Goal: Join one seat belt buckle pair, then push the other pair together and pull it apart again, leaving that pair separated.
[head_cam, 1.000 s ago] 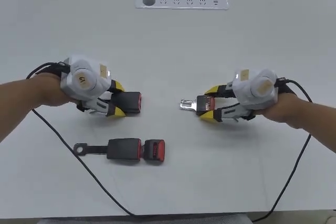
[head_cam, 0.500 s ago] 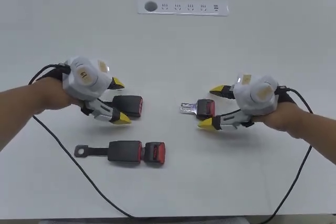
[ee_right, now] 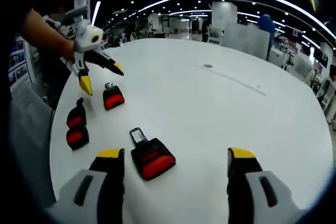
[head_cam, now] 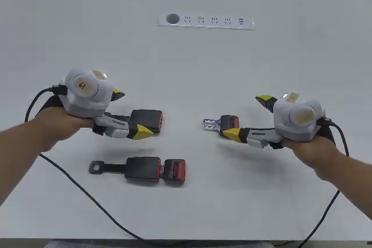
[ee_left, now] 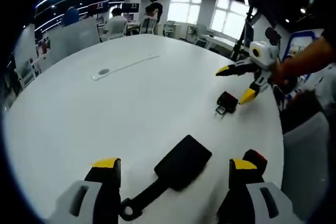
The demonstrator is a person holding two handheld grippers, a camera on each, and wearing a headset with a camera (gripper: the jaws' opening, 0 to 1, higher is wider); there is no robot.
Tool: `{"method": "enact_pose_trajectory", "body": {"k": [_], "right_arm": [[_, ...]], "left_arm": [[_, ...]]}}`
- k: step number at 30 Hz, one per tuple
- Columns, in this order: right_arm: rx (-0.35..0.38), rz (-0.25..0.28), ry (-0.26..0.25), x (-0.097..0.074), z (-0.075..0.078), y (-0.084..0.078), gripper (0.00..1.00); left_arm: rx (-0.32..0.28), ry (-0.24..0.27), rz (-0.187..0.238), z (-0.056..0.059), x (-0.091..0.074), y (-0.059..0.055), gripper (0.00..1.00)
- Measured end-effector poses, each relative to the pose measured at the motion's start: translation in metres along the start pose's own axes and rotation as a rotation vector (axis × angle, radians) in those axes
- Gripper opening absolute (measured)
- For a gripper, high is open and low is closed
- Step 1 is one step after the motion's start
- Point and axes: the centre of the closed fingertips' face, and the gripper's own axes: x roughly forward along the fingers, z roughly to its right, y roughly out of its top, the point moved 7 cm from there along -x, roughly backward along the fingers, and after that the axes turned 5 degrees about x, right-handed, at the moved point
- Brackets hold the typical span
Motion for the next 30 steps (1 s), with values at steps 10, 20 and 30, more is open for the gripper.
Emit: {"method": "enact_pose_trajectory", "body": {"k": [10, 20, 30], "right_arm": [[0.083, 0.083, -0.109, -0.019, -0.014, -0.007, 0.87], [0.109, 0.167, -0.144, -0.045, -0.039, -0.004, 0.92], [0.127, 0.208, -0.167, -0.071, -0.063, -0.009, 0.94]], "left_arm": [[-0.087, 0.125, 0.093, 0.017, -0.035, -0.01, 0.92], [-0.119, 0.196, 0.178, 0.039, -0.074, -0.019, 0.95], [-0.152, 0.246, 0.21, 0.056, -0.106, -0.039, 0.95]]}}
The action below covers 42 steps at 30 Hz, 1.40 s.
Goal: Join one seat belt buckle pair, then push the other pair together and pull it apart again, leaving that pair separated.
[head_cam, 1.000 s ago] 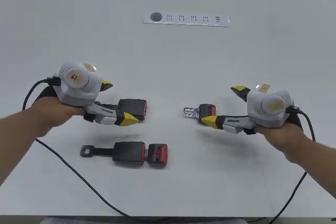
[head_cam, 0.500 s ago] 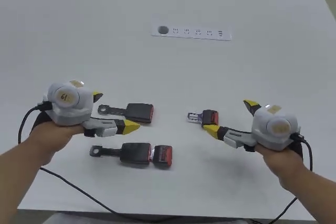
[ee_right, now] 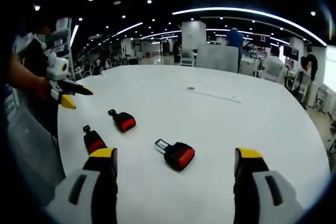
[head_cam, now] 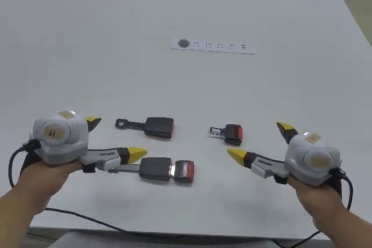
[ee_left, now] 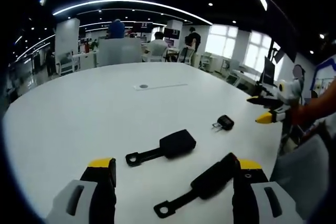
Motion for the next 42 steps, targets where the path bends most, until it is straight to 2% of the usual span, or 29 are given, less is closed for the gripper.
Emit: {"method": "enact_pose_trajectory", "body": {"k": [7, 16, 25, 29, 35, 42], "right_arm": [[0.004, 0.024, -0.013, -0.02, -0.007, -0.003, 0.95], [-0.006, 0.042, 0.0, -0.044, -0.018, -0.005, 0.98], [-0.037, 0.042, 0.039, -0.063, -0.025, -0.007, 1.0], [-0.045, 0.032, 0.04, -0.064, -0.025, -0.009, 1.0], [-0.047, 0.048, 0.035, -0.064, -0.029, -0.009, 1.0], [-0.047, 0.041, 0.036, -0.064, -0.029, -0.012, 1.0]], "left_arm": [[-0.002, 0.027, 0.037, 0.003, -0.024, -0.001, 0.97], [0.009, 0.036, 0.075, 0.007, -0.047, -0.002, 0.99], [0.043, -0.015, 0.085, 0.013, -0.054, -0.002, 1.0], [0.057, -0.029, 0.07, 0.015, -0.054, -0.005, 1.0], [0.081, -0.045, 0.067, 0.022, -0.054, -0.005, 1.0], [0.084, -0.059, 0.063, 0.026, -0.056, -0.006, 1.0]]}}
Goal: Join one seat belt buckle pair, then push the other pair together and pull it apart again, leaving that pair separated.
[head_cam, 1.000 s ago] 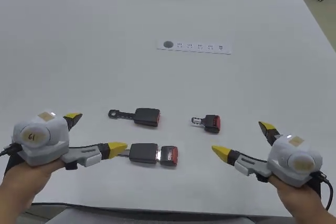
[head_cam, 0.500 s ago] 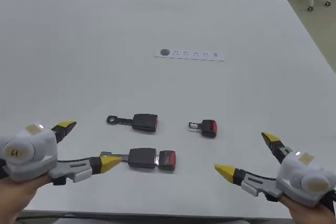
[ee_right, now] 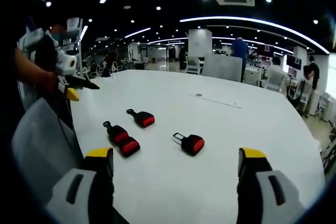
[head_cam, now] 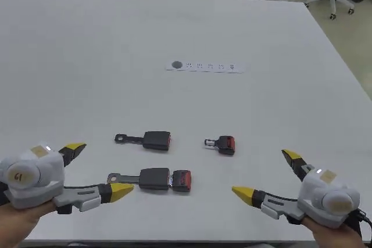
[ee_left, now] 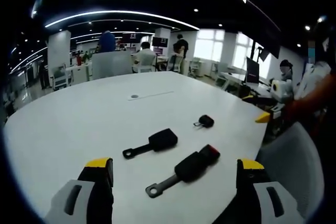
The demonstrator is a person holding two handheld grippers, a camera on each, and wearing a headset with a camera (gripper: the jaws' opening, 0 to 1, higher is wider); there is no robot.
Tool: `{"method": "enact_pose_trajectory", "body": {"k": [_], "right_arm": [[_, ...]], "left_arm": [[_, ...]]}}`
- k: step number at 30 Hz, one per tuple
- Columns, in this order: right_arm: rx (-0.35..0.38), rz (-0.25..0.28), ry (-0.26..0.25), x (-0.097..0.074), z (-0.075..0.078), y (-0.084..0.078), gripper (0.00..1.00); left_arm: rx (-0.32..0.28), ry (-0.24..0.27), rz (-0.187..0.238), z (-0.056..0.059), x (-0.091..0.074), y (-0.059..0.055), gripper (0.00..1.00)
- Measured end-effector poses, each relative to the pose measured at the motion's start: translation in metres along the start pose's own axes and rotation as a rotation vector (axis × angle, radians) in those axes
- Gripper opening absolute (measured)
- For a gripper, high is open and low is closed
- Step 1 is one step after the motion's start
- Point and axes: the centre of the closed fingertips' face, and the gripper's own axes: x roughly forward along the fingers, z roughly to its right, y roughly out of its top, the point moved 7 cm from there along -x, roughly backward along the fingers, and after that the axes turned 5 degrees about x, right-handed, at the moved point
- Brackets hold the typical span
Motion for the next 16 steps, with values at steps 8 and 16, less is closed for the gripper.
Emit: {"method": "enact_pose_trajectory", "body": {"k": [8, 16], "right_arm": [[-0.002, -0.025, 0.005, -0.0018, 0.0008, -0.0074, 1.0], [-0.005, -0.029, 0.012, 0.0024, 0.0007, -0.0079, 1.0]], "left_arm": [[-0.001, -0.009, -0.004, 0.0017, -0.0008, -0.0018, 1.0], [-0.008, -0.014, -0.013, 0.0015, 0.0007, -0.0043, 1.0]]}}
